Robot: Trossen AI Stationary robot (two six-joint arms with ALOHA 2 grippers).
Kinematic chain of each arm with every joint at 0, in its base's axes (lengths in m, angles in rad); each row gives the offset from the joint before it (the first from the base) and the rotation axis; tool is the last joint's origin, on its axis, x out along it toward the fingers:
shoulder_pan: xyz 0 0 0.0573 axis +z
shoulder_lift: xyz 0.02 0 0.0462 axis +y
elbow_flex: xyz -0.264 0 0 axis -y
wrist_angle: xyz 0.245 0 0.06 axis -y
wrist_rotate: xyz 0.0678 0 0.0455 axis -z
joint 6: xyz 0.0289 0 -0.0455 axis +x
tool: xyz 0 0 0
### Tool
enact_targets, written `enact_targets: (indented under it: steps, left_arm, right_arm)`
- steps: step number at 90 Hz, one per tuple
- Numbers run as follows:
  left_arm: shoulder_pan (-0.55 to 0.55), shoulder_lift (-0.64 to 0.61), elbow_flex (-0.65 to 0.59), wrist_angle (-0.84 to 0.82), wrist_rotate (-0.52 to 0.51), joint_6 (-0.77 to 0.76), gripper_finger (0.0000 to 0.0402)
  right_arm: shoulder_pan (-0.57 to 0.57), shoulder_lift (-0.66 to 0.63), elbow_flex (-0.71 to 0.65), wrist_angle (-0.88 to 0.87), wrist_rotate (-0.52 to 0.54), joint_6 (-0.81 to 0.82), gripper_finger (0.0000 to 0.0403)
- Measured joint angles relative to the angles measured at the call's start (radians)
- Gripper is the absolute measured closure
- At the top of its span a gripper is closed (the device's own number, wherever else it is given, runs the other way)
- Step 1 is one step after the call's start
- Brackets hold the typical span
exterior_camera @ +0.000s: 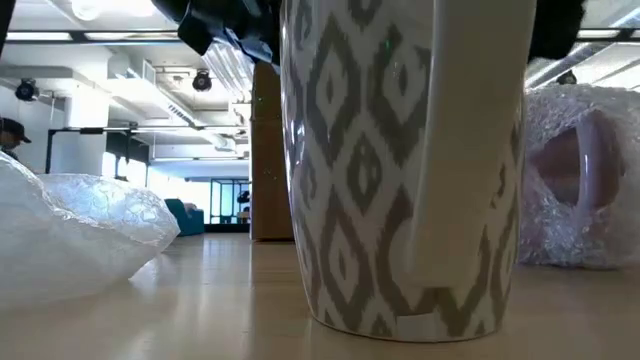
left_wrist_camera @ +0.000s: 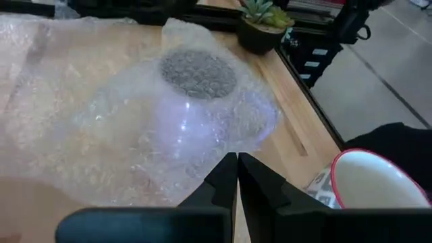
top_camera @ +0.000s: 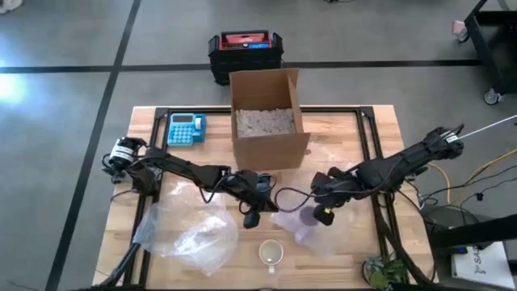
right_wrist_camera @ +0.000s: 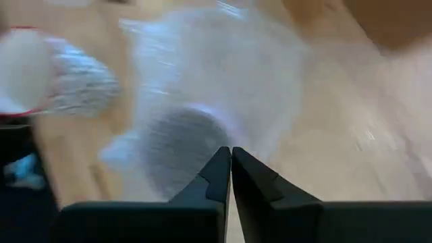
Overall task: Wrap mug
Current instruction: Wrap the purple mug using the right bubble wrap
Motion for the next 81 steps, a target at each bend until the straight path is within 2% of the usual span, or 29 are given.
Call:
enact_targets:
  steps: [24,49,60,81]
  left_arm:
    - [0.0,0.0,0.003,0.053,0.0,-0.007,0.0402]
    - [0.0,0.0,0.016,0.044,-0.004,-0.008,0.0402]
    - [-0.002,0.028,0.014,0.046,-0.005,-0.008,0.0402]
    - [-0.01,0.178,0.056,0.066,0.014,-0.023,0.0402]
  right_arm:
    - [0.017,0.206,-0.046,-0.003,0.0,-0.03,0.0403]
    - [0.013,0.412,0.057,-0.004,-0.028,-0.132,0.0403]
    - [0.011,0.436,0.073,-0.021,-0.03,-0.137,0.0403]
    - [0.006,0.402,0.067,-0.06,-0.003,-0.109,0.0403]
